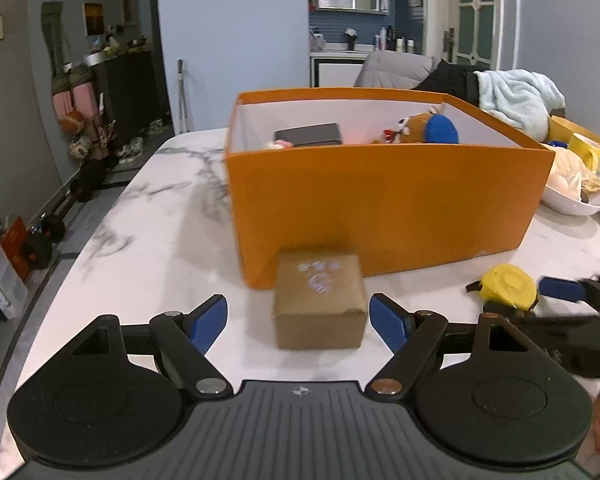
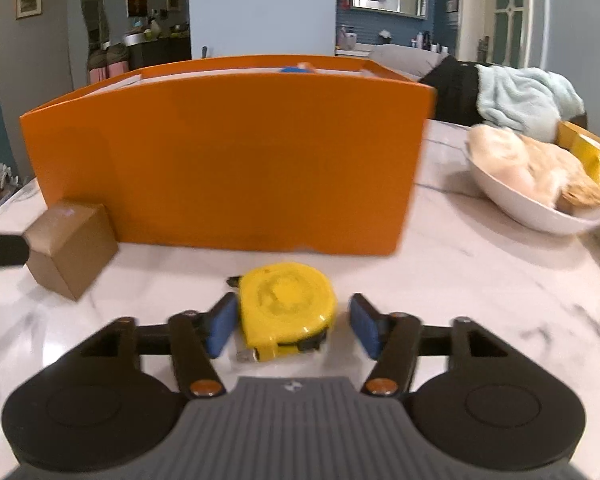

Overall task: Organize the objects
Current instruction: 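Withdraw both tools from the box toward the gold box and tape measure, then grasp the gold square box with the left tool while the right tool grasps the yellow tape measure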

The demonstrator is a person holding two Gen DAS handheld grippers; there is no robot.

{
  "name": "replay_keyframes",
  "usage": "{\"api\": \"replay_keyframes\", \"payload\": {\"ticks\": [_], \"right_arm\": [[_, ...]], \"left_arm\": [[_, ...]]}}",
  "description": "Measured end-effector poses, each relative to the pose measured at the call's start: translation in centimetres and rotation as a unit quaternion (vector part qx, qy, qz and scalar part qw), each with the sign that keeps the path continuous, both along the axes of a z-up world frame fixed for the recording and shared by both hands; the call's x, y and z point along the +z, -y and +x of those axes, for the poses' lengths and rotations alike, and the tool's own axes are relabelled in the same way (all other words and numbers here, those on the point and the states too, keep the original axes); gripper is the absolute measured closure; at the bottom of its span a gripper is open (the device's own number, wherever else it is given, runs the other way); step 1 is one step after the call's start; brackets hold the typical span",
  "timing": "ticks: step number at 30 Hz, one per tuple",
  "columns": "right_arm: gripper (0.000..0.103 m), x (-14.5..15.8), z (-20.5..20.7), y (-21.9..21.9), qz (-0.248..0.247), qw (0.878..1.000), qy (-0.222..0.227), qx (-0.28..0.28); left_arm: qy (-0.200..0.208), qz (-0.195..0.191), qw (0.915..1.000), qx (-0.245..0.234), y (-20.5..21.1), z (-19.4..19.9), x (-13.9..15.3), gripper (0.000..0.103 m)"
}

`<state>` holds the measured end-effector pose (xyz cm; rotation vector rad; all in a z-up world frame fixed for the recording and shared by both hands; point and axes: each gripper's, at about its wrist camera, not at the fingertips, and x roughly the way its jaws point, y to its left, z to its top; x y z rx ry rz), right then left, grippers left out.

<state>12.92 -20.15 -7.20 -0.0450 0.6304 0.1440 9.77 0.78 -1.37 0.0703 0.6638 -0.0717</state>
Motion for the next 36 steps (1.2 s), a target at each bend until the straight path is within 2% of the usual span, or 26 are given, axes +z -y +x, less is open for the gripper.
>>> {"api": "replay_keyframes", "payload": {"ticks": [2,3,8,14,25,32,36], "right_arm": [[0.017,0.0,-0.2,0.7,0.013,1.0,-0.003,-0.002],[0.011,0.0,-0.4,0.8,0.016,1.0,-0.005,-0.004],[0.005,-0.1,0.1,0.8,0.018,1.0,-0.01,-0.006],[0.002,-0.3,-0.3,0.1,-0.004,1.0,-0.014,-0.002],[0.001,-0.4,-0.2,-0.1,-0.006,1.0,-0.016,0.0],[0.001,-0.4,-0.2,-0.1,-0.006,1.0,-0.016,0.0],[0.001,-0.4,-0.2,-0.1,-0.006,1.0,-0.016,0.0]], "left_arm": [[-0.003,0.002,1.0,-0.005,0.6,0.8,-0.2,0.011],[-0.005,0.003,1.0,-0.008,0.9,1.2,-0.4,0.011],[-0.014,0.019,0.9997,0.0,2.0,3.2,-1.5,0.011],[-0.013,0.013,0.9998,0.009,1.8,3.6,-2.2,0.011],[-0.031,-0.036,0.9985,0.026,1.0,4.3,-4.0,0.011],[-0.009,-0.009,0.9997,0.023,1.5,3.7,-4.5,0.01],[-0.005,-0.013,0.9996,0.024,1.4,3.5,-4.5,0.009]]}}
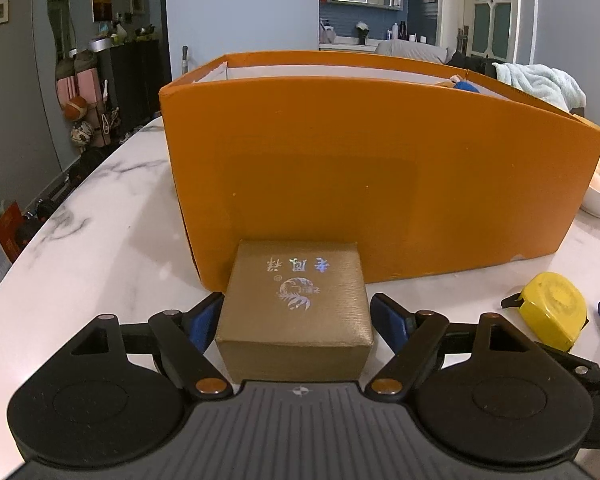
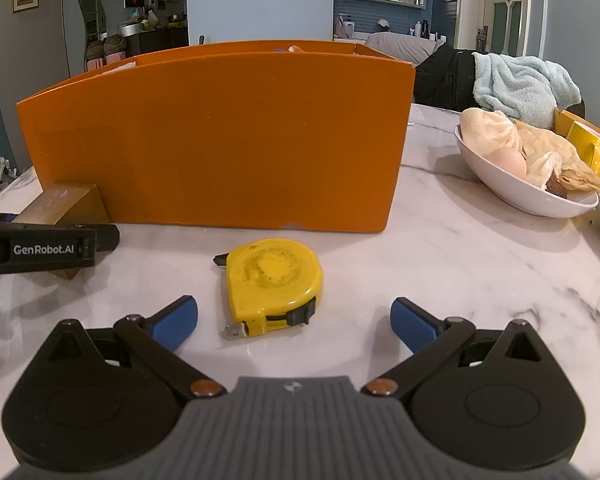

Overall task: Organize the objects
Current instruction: 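Grasp the gold square box with the left tool while the right tool grasps the yellow tape measure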

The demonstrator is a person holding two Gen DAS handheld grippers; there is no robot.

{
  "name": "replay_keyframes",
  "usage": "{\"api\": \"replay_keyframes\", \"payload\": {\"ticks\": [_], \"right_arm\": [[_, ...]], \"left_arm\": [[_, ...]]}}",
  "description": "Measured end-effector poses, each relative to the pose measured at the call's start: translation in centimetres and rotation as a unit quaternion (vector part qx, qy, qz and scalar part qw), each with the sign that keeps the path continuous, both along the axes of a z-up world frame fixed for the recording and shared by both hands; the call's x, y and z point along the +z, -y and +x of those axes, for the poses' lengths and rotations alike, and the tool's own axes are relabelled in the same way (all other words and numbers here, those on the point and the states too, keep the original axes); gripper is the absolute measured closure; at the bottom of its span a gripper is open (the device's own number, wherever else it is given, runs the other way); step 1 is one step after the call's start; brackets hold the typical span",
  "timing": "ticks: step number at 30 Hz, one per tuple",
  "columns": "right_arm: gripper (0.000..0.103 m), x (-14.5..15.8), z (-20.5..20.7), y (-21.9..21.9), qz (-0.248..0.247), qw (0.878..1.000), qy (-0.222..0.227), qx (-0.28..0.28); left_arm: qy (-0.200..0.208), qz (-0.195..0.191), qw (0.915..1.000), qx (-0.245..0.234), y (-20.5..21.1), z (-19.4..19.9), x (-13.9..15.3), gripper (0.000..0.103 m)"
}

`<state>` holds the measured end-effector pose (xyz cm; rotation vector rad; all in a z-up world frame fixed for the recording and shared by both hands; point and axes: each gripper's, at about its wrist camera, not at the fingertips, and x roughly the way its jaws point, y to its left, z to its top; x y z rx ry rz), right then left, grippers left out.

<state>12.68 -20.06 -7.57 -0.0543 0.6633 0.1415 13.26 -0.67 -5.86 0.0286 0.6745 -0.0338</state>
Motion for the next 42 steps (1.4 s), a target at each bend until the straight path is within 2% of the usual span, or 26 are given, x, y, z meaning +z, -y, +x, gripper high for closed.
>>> {"api": "replay_keyframes", "payload": {"ticks": [11,17,23,25,27,31,32,42], "right_arm": [[0.001,0.0,-0.1,-0.4,-0.001,1.0,0.0,-0.002],[0.002,0.1,-0.1,-0.4,-0.002,1.0,0.001,-0.001],[0.009,0.2,-0.3,-0.5,-0.002,1.0,0.007,0.005],[0.013,0.3,-0.4,-0.5,-0.002,1.0,0.01,0.005],[0.026,0.4,-0.5,-0.6,-0.001,1.0,0.015,0.009],[0.041,0.5,-0.7,-0.8,-0.003,1.0,0.022,0.019],[0.051,0.6,-0.8,-0.8,-0.002,0.999,0.025,0.02],[0.052,0.6,-1.0,-0.9,-0.004,0.999,0.027,0.021]], "left_arm": [[0.001,-0.004,1.0,-0.004,-0.2,0.3,0.1,0.01],[0.006,-0.018,0.9997,-0.014,-0.4,0.0,0.2,0.019],[0.01,-0.024,0.9995,-0.015,-0.5,0.0,0.3,0.032],[0.011,-0.023,0.9995,-0.02,-0.4,0.0,0.3,0.034],[0.011,-0.023,0.9994,-0.023,-0.4,-0.1,0.3,0.034],[0.01,-0.023,0.9994,-0.025,-0.5,-0.2,0.2,0.034],[0.01,-0.023,0.9994,-0.025,-0.4,-0.2,0.2,0.034],[0.01,-0.018,0.9994,-0.026,-0.4,-0.2,0.2,0.034]]}}
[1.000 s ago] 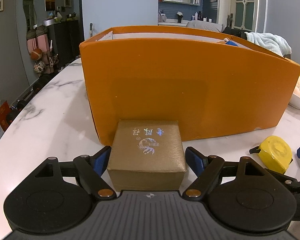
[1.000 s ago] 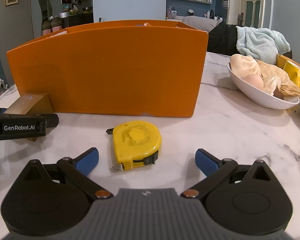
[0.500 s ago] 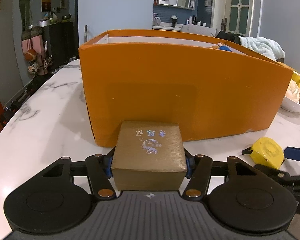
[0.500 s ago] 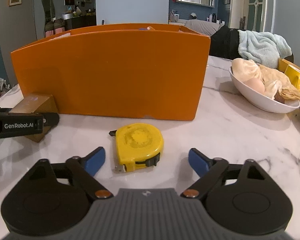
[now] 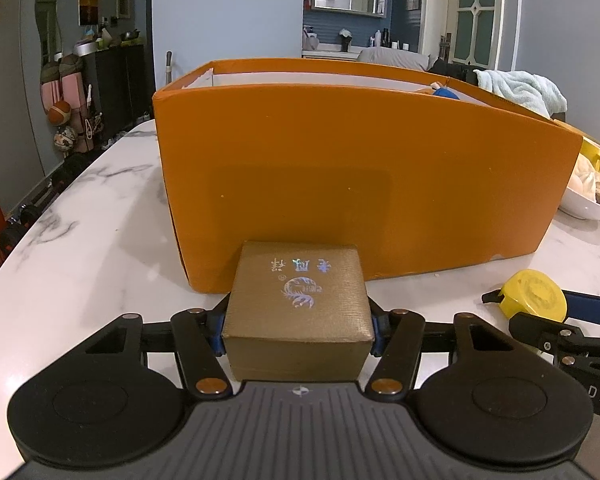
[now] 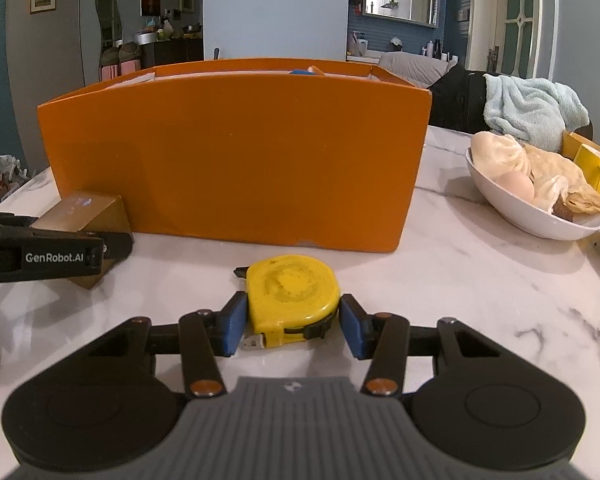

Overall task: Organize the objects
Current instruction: 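Grasp the gold square box with the left tool while the right tool grasps the yellow tape measure, then lift the gold box and tape measure and carry them over the orange box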

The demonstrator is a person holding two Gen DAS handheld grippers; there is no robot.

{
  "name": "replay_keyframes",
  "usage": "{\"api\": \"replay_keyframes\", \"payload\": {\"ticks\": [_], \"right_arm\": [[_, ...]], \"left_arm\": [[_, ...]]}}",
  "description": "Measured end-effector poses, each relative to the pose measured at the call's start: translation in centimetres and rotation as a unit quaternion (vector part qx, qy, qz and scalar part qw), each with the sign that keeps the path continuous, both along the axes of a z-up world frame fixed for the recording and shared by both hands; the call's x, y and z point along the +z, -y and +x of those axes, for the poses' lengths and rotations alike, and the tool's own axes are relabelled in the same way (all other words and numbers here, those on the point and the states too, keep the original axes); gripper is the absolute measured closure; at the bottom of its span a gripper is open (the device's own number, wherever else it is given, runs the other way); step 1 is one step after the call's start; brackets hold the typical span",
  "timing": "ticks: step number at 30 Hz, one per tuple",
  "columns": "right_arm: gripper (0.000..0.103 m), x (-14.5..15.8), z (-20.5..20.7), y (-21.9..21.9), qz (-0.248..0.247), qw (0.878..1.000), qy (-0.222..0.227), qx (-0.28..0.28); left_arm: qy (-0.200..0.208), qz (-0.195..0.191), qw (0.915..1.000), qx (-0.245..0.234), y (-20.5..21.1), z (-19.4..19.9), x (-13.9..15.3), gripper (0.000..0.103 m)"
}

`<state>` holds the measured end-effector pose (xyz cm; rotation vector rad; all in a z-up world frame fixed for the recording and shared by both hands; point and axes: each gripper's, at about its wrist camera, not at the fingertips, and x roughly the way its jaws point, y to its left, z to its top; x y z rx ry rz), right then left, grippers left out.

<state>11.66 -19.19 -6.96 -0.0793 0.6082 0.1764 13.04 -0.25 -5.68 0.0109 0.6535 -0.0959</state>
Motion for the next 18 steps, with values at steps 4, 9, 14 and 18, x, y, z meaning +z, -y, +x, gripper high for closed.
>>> {"api": "replay_keyframes", "payload": {"ticks": [4,9,14,18], "right_arm": [[0.052,0.02,-0.06,-0.04,-0.001,1.0,0.0,0.0],[0.052,-0.05,-0.11,-0.09,-0.004,1.0,0.001,0.001],[0.051,-0.13,-0.36,-0.15,-0.005,1.0,0.001,-0.001],[0.051,-0.15,-0.44,-0.04,-0.003,1.0,0.0,-0.002]], "left_arm": [[-0.001,0.005,1.0,0.0,0.07,-0.01,-0.01,0.034],[-0.001,0.01,0.9999,0.0,0.22,-0.1,0.02,0.034],[-0.001,0.01,0.9999,-0.003,0.22,-0.22,0.03,0.034],[-0.001,0.01,0.9999,-0.003,0.23,-0.27,0.02,0.034]]}}
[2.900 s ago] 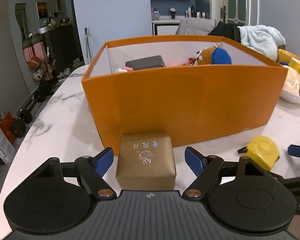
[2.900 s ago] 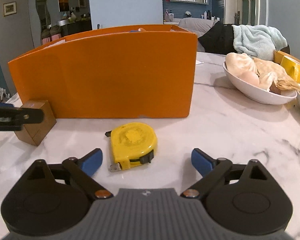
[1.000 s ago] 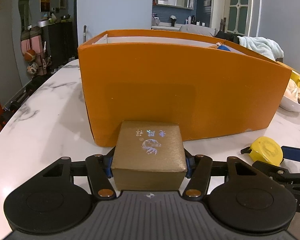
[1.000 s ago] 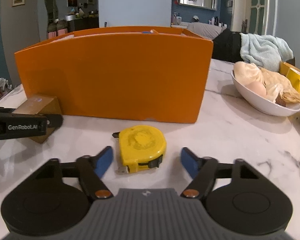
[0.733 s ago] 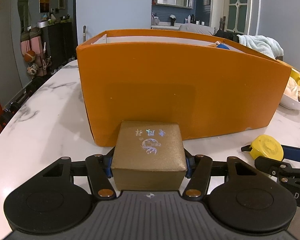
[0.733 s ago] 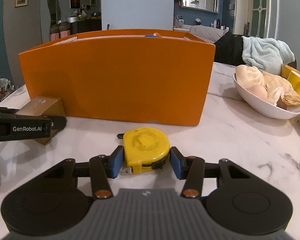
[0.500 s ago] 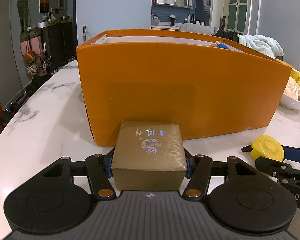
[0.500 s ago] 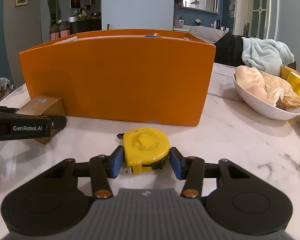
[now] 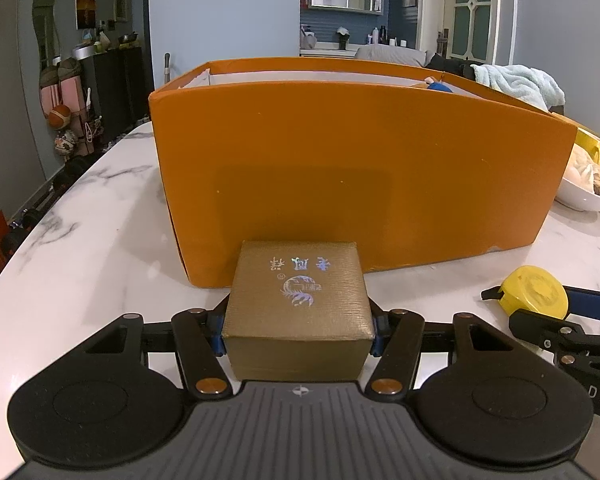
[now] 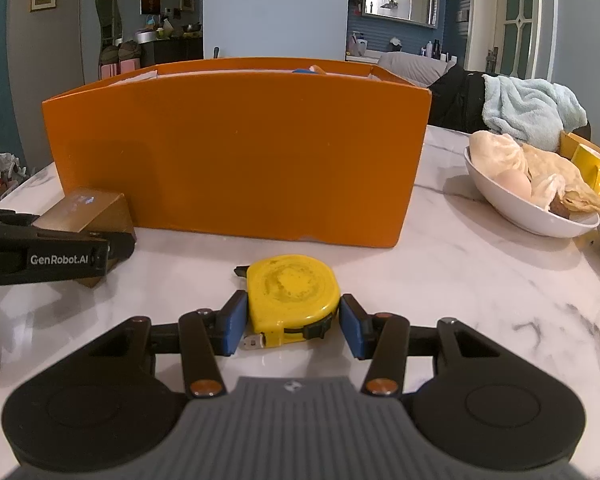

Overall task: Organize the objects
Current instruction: 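Lift the gold box and tape measure and carry them over the orange box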

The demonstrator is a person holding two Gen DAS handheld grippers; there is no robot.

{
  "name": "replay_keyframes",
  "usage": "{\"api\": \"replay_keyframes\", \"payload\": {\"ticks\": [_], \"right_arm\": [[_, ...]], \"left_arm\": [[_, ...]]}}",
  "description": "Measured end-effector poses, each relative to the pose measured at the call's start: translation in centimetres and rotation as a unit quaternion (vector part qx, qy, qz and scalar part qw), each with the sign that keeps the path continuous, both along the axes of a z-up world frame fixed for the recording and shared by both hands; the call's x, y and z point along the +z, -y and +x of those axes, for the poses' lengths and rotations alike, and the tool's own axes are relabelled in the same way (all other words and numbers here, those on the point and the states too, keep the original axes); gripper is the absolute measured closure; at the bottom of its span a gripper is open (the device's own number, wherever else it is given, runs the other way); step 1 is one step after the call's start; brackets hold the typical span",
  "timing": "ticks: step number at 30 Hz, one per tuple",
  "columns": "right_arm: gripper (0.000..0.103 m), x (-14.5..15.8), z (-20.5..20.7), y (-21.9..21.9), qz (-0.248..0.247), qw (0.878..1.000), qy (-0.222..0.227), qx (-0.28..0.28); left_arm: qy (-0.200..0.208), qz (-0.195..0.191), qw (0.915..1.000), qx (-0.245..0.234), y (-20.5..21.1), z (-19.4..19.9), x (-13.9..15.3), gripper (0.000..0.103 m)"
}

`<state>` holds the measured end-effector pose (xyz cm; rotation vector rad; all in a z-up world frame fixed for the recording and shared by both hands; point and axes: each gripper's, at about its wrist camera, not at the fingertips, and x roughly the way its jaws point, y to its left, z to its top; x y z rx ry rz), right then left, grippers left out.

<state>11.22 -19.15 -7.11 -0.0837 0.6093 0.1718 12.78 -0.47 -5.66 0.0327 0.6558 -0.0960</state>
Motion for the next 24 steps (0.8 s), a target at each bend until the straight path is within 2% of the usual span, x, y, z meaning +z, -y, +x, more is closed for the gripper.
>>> {"api": "replay_keyframes", "payload": {"ticks": [24], "right_arm": [[0.051,0.2,-1.6,-0.1,-0.003,1.0,0.011,-0.003]], "left_arm": [[0.003,-0.006,1.0,0.002,0.2,-1.5,0.0,0.035]]}}
